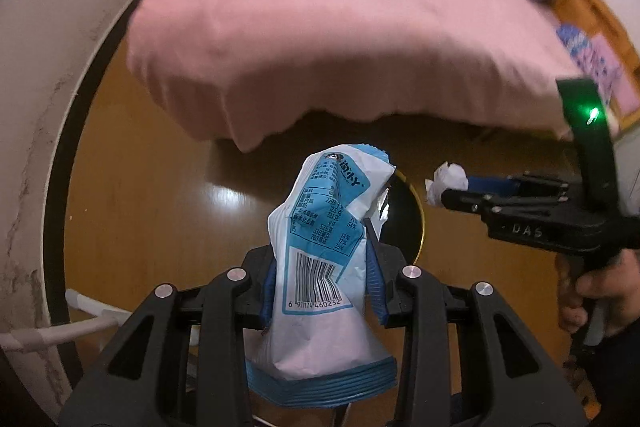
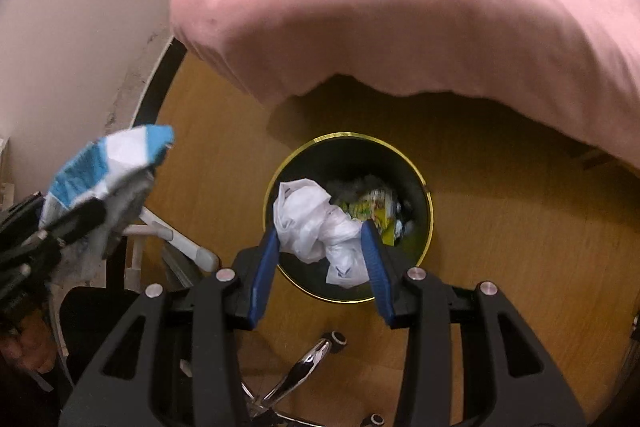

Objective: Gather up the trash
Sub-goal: 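Carry both items over the black bin and open both tools to drop them, then move both open tools back toward the desk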

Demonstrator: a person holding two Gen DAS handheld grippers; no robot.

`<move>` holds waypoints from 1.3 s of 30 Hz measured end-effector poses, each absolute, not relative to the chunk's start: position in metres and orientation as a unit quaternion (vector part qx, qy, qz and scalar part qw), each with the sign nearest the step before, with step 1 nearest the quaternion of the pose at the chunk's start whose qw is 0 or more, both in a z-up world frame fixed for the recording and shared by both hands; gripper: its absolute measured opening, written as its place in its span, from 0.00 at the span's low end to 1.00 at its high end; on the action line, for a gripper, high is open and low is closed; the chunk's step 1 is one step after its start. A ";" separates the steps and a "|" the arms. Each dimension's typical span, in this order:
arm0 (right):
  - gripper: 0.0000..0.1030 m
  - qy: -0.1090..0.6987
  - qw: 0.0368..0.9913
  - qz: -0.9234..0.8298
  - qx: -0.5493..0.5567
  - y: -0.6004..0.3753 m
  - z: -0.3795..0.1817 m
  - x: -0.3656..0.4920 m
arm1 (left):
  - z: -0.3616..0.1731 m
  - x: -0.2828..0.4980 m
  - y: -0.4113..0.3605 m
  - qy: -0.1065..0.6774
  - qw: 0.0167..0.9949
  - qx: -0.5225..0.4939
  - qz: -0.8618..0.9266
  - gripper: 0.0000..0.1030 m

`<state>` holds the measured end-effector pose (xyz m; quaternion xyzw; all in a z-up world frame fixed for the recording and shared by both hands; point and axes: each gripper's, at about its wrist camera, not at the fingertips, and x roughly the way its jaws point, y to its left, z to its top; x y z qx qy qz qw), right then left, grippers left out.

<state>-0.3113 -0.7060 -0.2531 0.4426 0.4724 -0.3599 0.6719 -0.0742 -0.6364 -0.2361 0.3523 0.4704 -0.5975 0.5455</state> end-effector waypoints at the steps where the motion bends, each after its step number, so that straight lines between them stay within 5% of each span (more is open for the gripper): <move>1: 0.41 0.473 0.669 -0.358 0.448 -0.708 -0.258 -0.313 | -0.246 -0.080 -0.641 0.477 0.536 0.358 -0.598 0.34; 16: 0.42 0.469 0.654 -0.346 0.482 -0.707 -0.287 -0.307 | -0.292 -0.103 -0.660 0.512 0.481 0.396 -0.592 0.35; 20: 0.51 0.458 0.654 -0.354 0.486 -0.707 -0.279 -0.311 | -0.289 -0.112 -0.663 0.502 0.477 0.405 -0.597 0.40; 24: 0.64 0.450 0.662 -0.357 0.482 -0.707 -0.263 -0.314 | -0.279 -0.118 -0.663 0.491 0.476 0.406 -0.606 0.53; 29: 0.68 0.432 0.671 -0.372 0.475 -0.701 -0.233 -0.321 | -0.259 -0.117 -0.664 0.482 0.490 0.388 -0.614 0.69; 36: 0.81 0.413 0.703 -0.389 0.430 -0.684 -0.167 -0.313 | -0.173 -0.092 -0.635 0.429 0.560 0.349 -0.617 0.89; 39: 0.84 0.403 0.731 -0.383 0.396 -0.669 -0.132 -0.289 | -0.120 -0.068 -0.600 0.393 0.612 0.332 -0.601 0.91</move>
